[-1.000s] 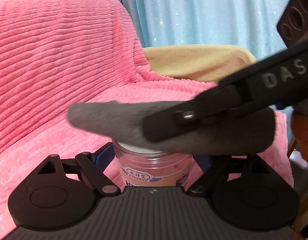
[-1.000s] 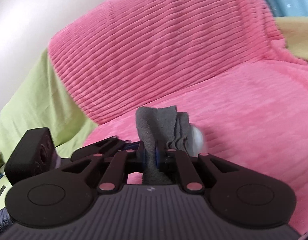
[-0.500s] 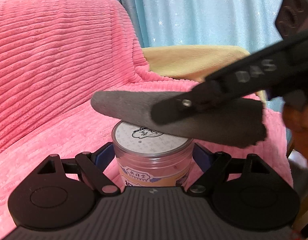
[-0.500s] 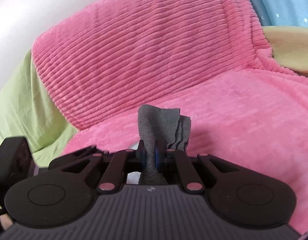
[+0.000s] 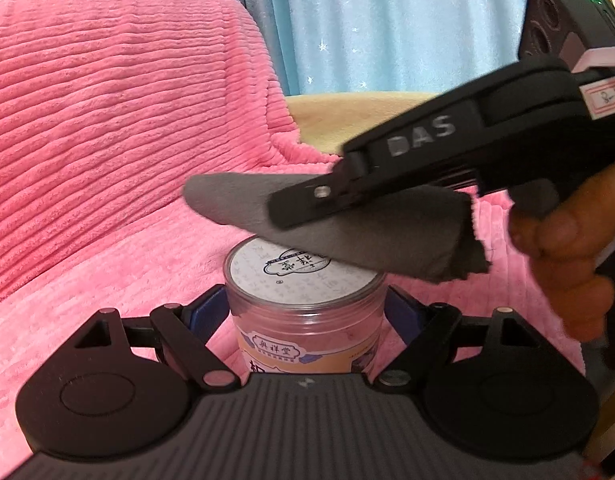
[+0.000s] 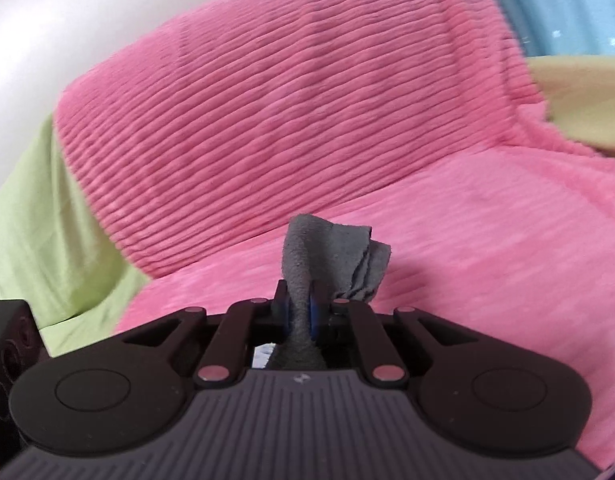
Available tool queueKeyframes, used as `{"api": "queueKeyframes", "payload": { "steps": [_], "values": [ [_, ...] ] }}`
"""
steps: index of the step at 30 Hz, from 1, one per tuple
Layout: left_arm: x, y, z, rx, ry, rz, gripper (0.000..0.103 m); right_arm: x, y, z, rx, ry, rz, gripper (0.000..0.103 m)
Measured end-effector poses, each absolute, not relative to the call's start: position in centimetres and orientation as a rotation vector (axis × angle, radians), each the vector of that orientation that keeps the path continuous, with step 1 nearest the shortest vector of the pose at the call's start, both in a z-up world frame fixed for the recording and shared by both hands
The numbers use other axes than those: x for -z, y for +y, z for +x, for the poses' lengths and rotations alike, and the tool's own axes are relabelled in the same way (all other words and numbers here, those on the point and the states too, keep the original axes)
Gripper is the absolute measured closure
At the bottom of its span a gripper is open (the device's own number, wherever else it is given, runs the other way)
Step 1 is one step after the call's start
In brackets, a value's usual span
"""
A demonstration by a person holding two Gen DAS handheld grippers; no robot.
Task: Clean container
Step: 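Hold the jar in the left gripper while the right gripper wipes its white lid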
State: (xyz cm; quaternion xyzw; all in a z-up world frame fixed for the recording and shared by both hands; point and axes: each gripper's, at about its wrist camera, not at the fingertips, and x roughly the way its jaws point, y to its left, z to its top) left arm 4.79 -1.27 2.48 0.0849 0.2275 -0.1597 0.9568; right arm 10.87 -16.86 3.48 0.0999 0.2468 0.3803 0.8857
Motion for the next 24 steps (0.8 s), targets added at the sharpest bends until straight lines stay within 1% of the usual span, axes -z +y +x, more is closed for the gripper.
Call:
{"api": "queueKeyframes", "payload": {
  "steps": [5,9,14,18,24],
  "values": [
    [-2.5,-1.2,4.6,0.323,0.465,0.170,0.019,-3.6,-18.4,9.1,-0.850,0.563,0.226,0.096],
    [-2.5,-1.2,4.6,0.316,0.466,0.171,0.019,-3.5,-17.7,8.1,-0.929,0.582,0.247,0.096],
    [-2.5,-1.4,4.6,0.310,0.462,0.182,0.019,-3.5,-15.7,9.1,-0.906,0.542,0.215,0.097],
    [-2.5,-1.3,4.7,0.315,0.459,0.183,0.019,-3.4,-16.0,10.7,-0.822,0.501,0.222,0.097],
    [-2.5,-1.2,4.5,0.326,0.460,0.191,0.019,-3.8,-18.2,9.4,-0.823,0.533,0.185,0.097]
  ]
}}
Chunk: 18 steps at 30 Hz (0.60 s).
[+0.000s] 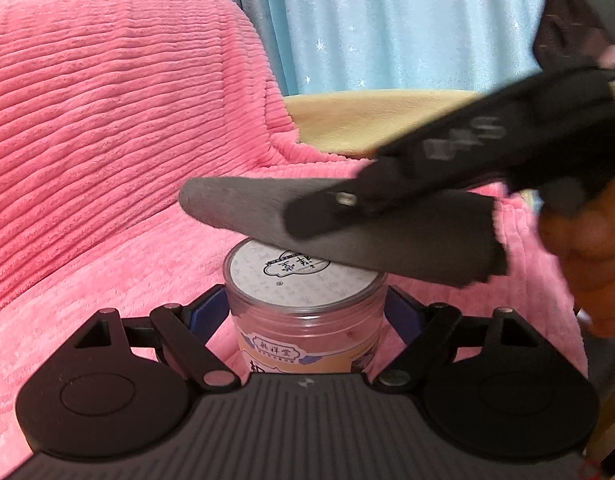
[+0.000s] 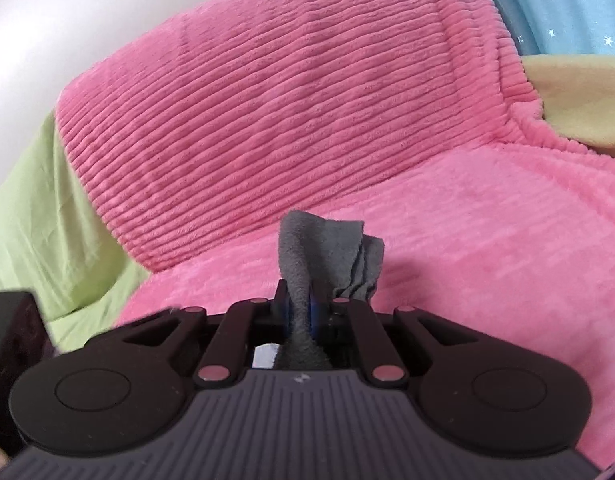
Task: Clean container
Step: 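Hold the jar in the left gripper while the right gripper wipes its white lid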
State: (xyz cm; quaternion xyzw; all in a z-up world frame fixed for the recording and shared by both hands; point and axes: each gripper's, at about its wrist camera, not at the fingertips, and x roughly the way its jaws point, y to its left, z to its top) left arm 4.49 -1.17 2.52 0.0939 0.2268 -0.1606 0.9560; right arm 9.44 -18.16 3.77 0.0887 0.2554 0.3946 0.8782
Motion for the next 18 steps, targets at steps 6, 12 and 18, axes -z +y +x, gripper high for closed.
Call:
{"api": "queueKeyframes", "payload": {
  "steps": [6,12,18],
  "values": [
    [-2.5,-1.0,4.3,0.327,0.464,0.194,0.019,-4.1,-18.9,8.0,-0.913,0.576,0.171,0.096],
    [-2.5,-0.9,4.5,0.330,0.467,0.195,0.019,-5.2,-18.0,8.1,-0.921,0.609,0.073,0.096],
    [-2.4,-1.4,4.2,0.328,0.459,0.223,0.019,-8.0,-15.4,8.1,-0.885,0.711,-0.205,0.096]
  ]
}}
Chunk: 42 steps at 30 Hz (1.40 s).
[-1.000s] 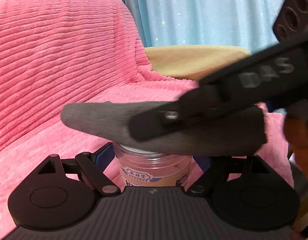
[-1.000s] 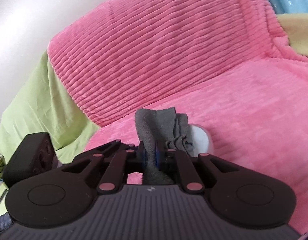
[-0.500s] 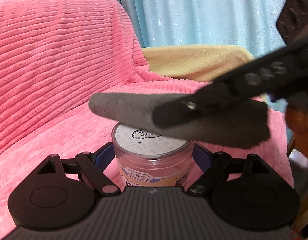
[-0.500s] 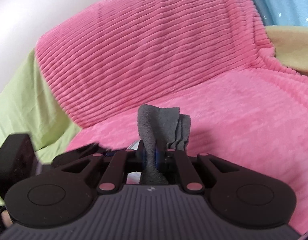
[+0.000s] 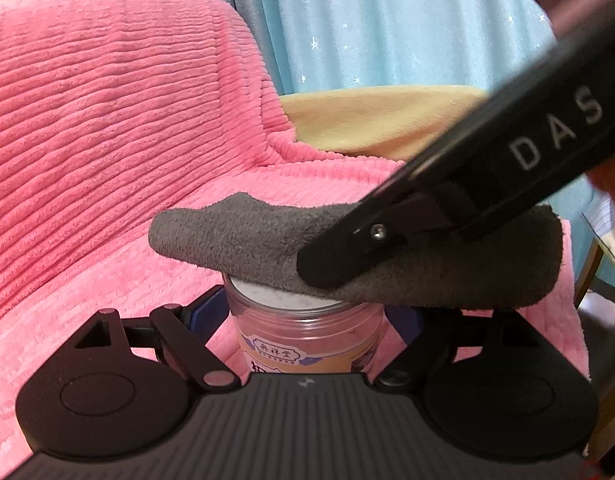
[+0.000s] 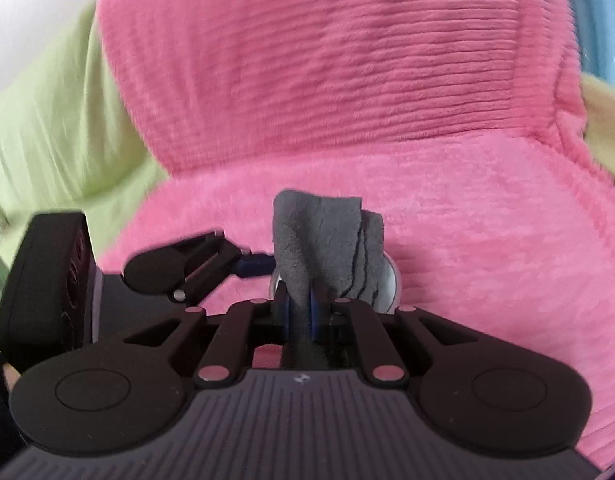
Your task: Clean container
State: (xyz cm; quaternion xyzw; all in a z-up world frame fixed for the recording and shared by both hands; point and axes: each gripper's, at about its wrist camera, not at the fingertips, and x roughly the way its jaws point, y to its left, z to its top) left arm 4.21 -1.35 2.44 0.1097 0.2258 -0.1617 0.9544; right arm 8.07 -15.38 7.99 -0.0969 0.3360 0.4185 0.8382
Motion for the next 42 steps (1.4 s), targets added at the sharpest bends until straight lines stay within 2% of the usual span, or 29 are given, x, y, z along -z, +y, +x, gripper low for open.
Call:
{"api": "queueKeyframes", "payload": {
  "steps": [5,9,17,25,42],
  "values": [
    [-2.4,-1.4,4.3,0.331,0.455,0.232,0.019,-9.8,-12.5,8.5,-0.859,0.807,-0.481,0.096],
    [-2.4,-1.2,4.5,0.338,0.455,0.221,0.019,-10.3,-11.2,9.1,-0.856,0.862,-0.569,0.096],
    [-2.3,-0.9,4.8,0.347,0.457,0.207,0.019,-9.5,-14.4,10.3,-0.861,0.784,-0.419,0.096],
    [-2.2,-1.2,4.6,0.346,0.452,0.232,0.019,-9.9,-15.0,10.6,-0.821,0.795,-0.507,0.097],
    [-2.1,-1.3,4.5,0.347,0.444,0.239,0.019,-10.0,-17.1,9.3,-0.771,0.783,-0.431,0.096]
  ]
}}
